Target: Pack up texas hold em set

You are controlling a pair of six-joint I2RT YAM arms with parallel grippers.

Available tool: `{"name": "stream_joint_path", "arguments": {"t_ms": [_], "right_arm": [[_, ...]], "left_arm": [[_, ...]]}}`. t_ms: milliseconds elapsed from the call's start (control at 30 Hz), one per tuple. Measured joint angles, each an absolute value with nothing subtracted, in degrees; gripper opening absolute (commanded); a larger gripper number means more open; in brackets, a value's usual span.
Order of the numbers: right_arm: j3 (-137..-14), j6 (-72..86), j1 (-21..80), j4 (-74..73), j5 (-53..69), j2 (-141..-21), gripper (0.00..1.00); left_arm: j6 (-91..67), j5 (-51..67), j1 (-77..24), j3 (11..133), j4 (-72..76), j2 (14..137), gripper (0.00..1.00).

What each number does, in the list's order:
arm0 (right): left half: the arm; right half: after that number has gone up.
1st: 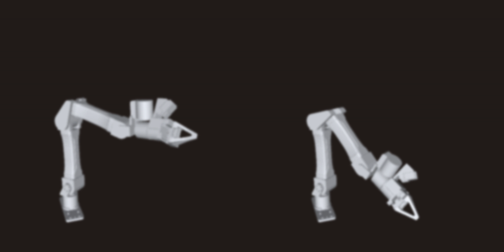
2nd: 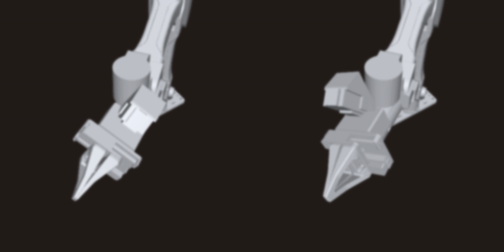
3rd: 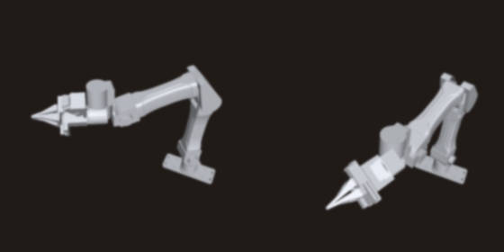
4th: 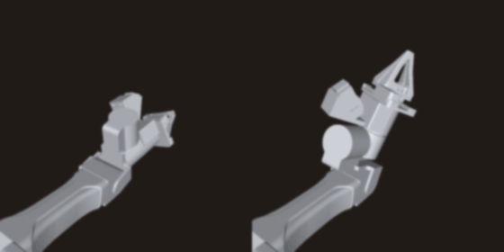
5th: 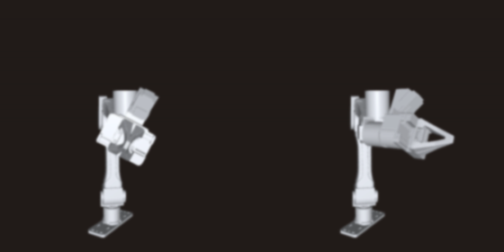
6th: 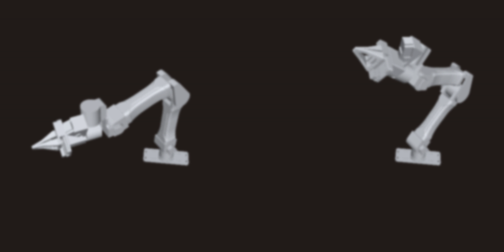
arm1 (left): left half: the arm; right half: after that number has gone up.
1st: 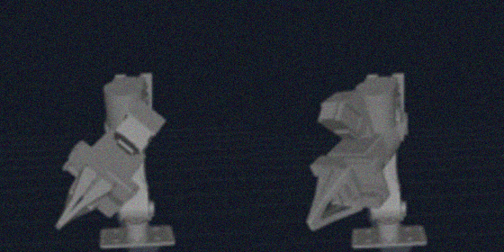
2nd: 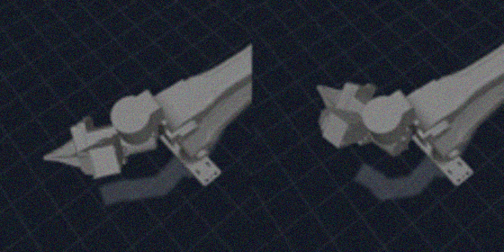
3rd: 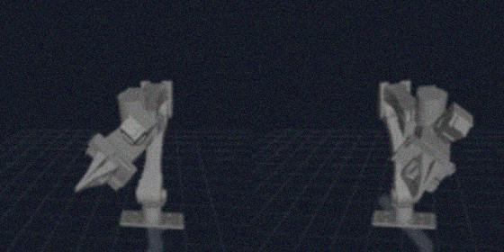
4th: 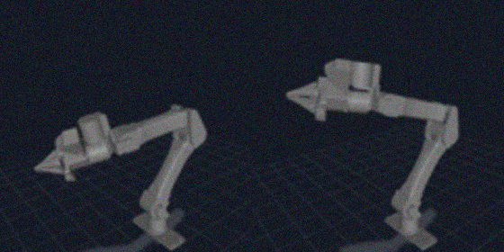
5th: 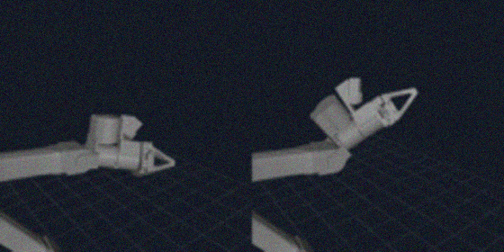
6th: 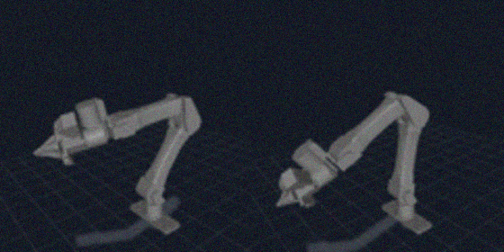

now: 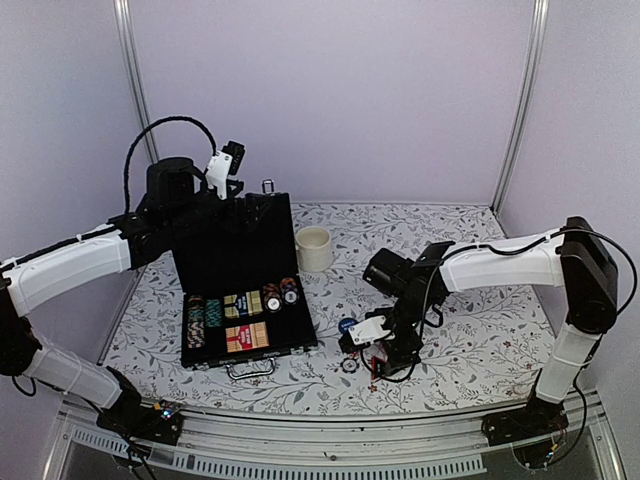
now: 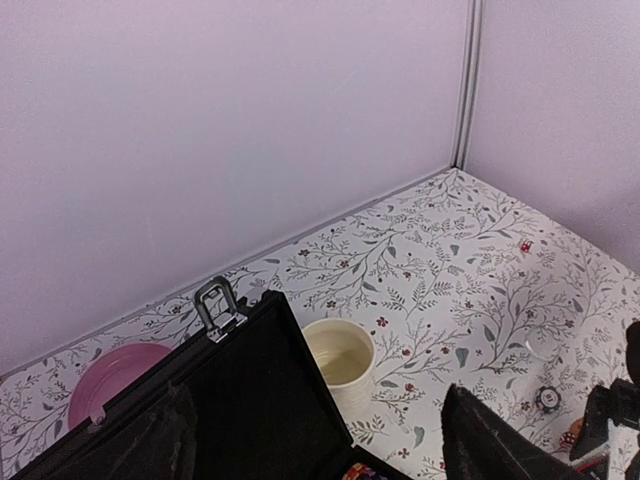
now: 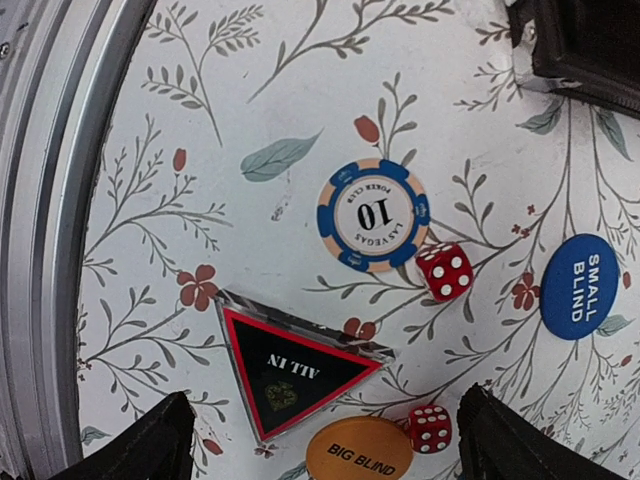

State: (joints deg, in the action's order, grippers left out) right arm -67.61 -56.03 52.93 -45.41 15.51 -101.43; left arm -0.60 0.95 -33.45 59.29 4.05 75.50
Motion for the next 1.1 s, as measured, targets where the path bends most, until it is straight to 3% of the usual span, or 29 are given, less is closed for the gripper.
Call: {"name": "stream_joint_path", "arguments": {"t_ms": [433, 1100], "right_arm": [[-67.09, -54.83, 55.18, -43.35, 10.57, -104.97, 0.90], [-67.00, -54.11, 57.76, -43.00, 7.31, -106.87, 0.62]], "left_arm": [[-0.54, 1.89, -33.45, 59.27, 3.51, 75.50, 0.85], [0.01, 1.87, -33.45, 59.27, 3.51, 75.50, 0.85]]}}
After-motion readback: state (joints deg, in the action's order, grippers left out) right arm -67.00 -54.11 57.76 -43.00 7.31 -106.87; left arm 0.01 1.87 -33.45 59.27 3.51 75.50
